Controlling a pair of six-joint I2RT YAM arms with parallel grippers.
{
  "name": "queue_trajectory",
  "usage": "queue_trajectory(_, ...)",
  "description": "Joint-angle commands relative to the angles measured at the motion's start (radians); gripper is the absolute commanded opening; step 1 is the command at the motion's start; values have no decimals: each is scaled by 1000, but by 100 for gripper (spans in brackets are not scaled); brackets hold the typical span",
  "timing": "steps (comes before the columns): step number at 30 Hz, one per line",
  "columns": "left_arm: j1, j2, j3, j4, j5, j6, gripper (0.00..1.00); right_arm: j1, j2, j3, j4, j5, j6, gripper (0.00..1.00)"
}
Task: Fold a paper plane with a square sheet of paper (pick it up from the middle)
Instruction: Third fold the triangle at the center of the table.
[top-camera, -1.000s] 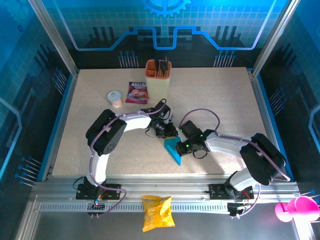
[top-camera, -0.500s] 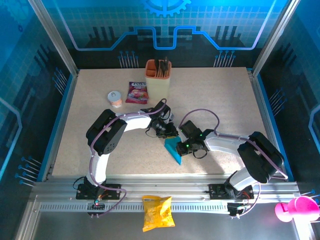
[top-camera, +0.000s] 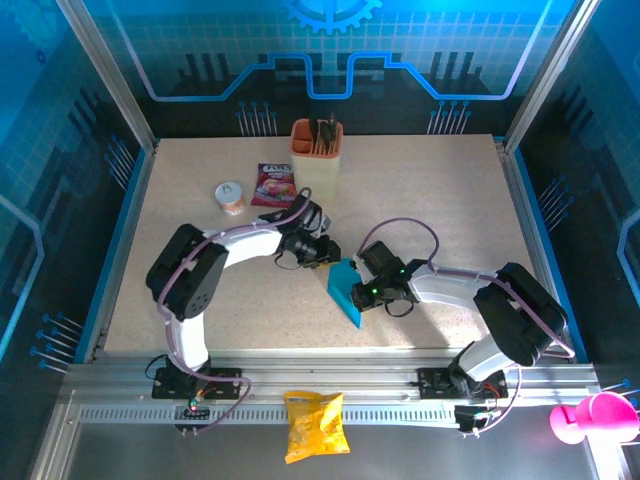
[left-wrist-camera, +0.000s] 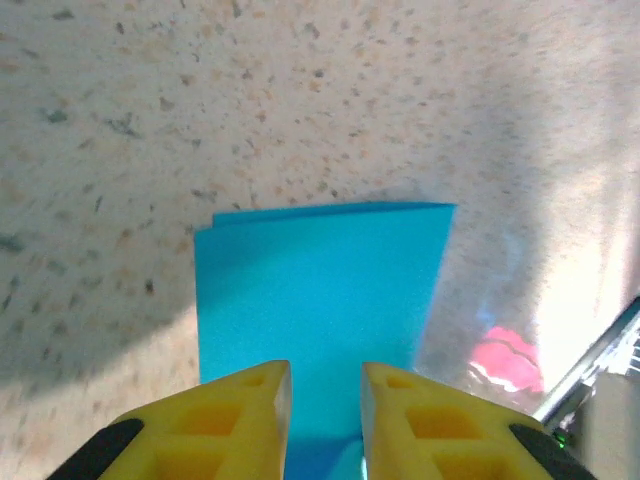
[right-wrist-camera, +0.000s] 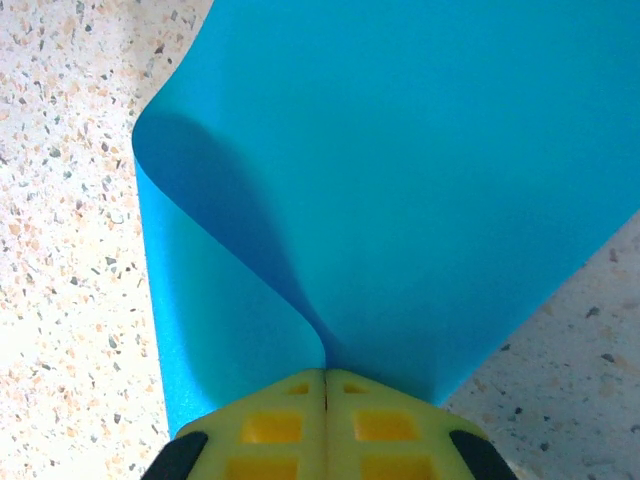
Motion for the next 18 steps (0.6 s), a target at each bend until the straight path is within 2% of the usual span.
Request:
queue_trajectory(1,-6,-98,-85,49,10,-40,26,-11,31,-35,-27,-1,10,0)
queue_trajectory(10,-109,-168,-236,182,21,-106,22,-11,51,-32,-28,-5,4,0)
queue_trajectory(18,-125,-114,-251,233,21,-128,21,-11,61,-23,-30,-8,0,0)
